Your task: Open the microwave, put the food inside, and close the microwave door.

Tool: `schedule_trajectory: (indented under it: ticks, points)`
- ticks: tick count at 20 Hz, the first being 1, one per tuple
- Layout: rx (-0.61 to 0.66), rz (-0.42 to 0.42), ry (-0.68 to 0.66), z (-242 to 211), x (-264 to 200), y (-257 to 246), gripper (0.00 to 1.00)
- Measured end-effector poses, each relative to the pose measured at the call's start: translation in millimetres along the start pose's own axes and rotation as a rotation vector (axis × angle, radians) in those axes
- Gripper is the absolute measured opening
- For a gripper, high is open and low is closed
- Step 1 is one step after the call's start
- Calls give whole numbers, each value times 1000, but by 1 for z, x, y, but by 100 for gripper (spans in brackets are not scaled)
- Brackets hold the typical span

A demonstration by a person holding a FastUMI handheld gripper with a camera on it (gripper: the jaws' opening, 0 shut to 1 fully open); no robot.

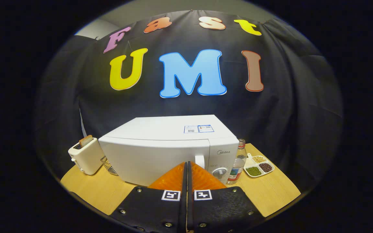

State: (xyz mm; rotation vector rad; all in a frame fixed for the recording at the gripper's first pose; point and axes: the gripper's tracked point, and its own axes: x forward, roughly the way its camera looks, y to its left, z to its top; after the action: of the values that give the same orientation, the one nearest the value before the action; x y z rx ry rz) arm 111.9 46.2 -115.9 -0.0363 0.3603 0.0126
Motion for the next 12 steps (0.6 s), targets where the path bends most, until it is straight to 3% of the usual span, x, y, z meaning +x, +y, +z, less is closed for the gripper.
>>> schedule_trajectory:
  ticks: [7,9,11,12]
  points:
    - [-28,-43,-107,26,-68,-12,1]
    - [-24,-49,-143,35,-89,-13,6]
    - [-20,-49,-169,40,-107,-11,28]
    - [-19,-60,-183,43,-116,-12,52]
